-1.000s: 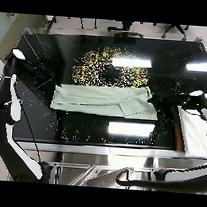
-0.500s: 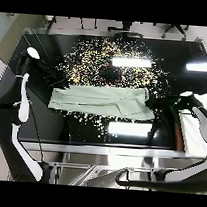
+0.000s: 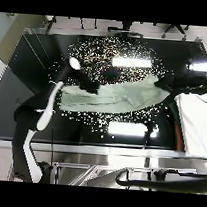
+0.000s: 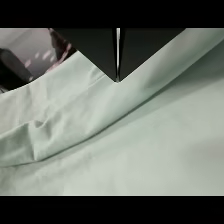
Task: Fold the shirts.
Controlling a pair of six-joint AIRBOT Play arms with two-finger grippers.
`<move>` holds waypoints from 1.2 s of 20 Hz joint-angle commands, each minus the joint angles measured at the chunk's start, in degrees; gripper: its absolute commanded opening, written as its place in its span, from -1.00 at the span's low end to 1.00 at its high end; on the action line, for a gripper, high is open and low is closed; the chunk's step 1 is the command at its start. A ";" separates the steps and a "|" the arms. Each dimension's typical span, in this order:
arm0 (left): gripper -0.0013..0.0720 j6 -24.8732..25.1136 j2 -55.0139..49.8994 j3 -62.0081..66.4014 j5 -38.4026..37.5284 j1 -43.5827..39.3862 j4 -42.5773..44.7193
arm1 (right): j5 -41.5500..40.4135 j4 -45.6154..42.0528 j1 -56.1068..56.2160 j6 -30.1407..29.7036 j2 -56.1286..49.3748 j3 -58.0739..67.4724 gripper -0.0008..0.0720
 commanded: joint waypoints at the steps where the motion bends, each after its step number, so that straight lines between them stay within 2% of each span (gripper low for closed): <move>1: -0.92 -0.02 -0.11 -3.50 18.53 -10.56 0.09 | 4.07 0.17 -1.55 3.32 5.42 4.24 -0.93; 3: -0.92 -0.04 -1.22 -3.58 25.77 -15.15 0.09 | 4.57 0.17 -1.66 4.20 6.69 4.48 -0.93; 5: -0.92 -0.04 -4.22 -0.79 26.34 -18.67 0.09 | 6.05 0.17 -1.62 5.18 6.78 4.46 -0.93; 10: -0.92 -1.25 -9.01 8.02 22.67 -20.61 0.07 | 6.36 0.15 -1.62 5.25 6.67 4.46 -0.93; 12: -0.92 -1.20 -5.99 8.02 20.83 -18.84 0.09 | 6.34 0.28 -1.62 5.84 6.67 4.46 -0.93; 15: -0.92 -1.14 2.75 8.02 13.73 -13.00 0.07 | 5.64 2.36 -0.79 6.93 6.67 4.46 -0.93; 18: -0.92 -1.14 14.60 8.02 7.41 -5.09 0.04 | -1.29 3.39 6.43 6.95 6.54 4.39 -0.93; 20: -0.92 -1.14 22.73 8.02 6.01 0.31 0.02 | -8.17 3.39 16.02 6.95 5.01 4.39 -0.93; 22: -0.92 -1.14 29.55 7.76 6.16 4.48 0.02 | -16.92 3.39 27.15 6.91 1.95 4.39 -0.93; 24: -0.92 -1.09 36.59 4.83 7.72 7.63 0.07 | -29.97 3.37 39.91 4.61 -3.02 4.39 -0.93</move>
